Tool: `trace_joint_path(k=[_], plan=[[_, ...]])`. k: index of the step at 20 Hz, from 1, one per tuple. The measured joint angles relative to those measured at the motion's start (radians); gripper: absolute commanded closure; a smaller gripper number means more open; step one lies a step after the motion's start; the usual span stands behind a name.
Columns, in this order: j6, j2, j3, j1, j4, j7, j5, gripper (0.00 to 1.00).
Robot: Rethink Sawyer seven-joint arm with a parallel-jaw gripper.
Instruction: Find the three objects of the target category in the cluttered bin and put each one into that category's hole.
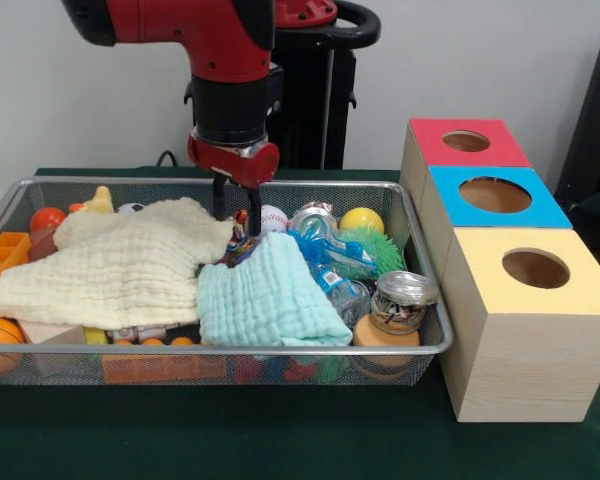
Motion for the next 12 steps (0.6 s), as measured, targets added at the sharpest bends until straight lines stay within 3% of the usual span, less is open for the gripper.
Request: trace_joint_path(k=[12], plan=[[-0.067, 0.000, -0.013, 0.080, 0.000, 0.000, -0.034, 0.00]])
